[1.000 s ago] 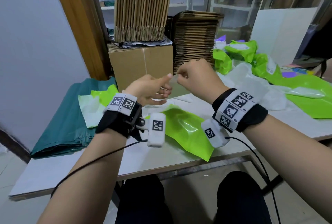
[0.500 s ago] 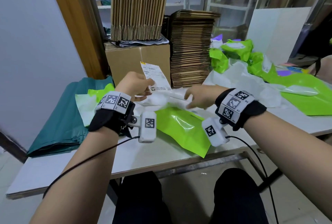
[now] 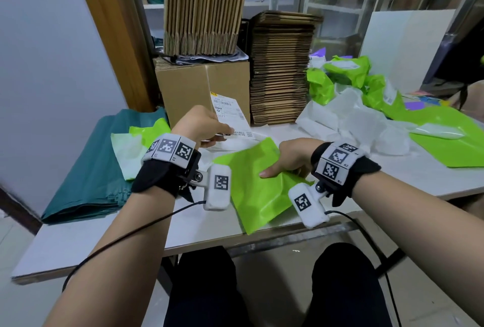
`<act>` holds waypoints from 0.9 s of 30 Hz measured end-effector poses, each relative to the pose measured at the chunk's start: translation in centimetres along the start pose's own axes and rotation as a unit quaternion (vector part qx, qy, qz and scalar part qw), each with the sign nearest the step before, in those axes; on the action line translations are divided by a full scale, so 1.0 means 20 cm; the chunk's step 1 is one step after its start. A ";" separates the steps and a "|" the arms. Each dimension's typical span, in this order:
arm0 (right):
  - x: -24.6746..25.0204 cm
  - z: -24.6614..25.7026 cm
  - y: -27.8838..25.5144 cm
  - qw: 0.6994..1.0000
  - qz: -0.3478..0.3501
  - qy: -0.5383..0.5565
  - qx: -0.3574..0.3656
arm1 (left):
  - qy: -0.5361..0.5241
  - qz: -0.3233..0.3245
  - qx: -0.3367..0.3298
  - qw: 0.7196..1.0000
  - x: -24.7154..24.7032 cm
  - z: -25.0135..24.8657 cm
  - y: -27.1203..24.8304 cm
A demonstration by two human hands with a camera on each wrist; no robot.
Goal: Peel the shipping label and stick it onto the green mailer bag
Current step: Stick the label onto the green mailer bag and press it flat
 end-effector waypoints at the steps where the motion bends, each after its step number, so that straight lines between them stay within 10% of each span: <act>1: 0.00 0.00 0.00 1.000 -0.012 0.012 -0.001 | 0.007 -0.001 0.001 1.000 0.00 0.00 0.00; 9: 0.01 0.00 -0.01 0.998 -0.056 0.036 -0.011 | 0.019 0.027 0.013 0.999 0.00 0.03 -0.03; 14: 0.14 0.04 -0.08 0.971 -0.218 0.099 0.011 | -0.019 0.071 0.006 0.997 -0.04 0.03 -0.04; 18: 0.16 0.05 -0.08 0.888 -0.088 0.448 0.055 | -0.046 0.105 -0.008 0.993 -0.09 -0.01 -0.06; 27: 0.18 -0.10 -0.08 0.884 -0.136 0.445 0.041 | -0.027 0.135 0.028 0.990 -0.18 0.00 -0.07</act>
Point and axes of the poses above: each hand's wrist, its own y-axis towards the middle knuckle, its own x-axis out of the back of the hand, z = x × y, the point moved 2 cm from there along y, towards the middle knuckle, and after that the axes turned 3 degrees about x, right-handed, at the moved point
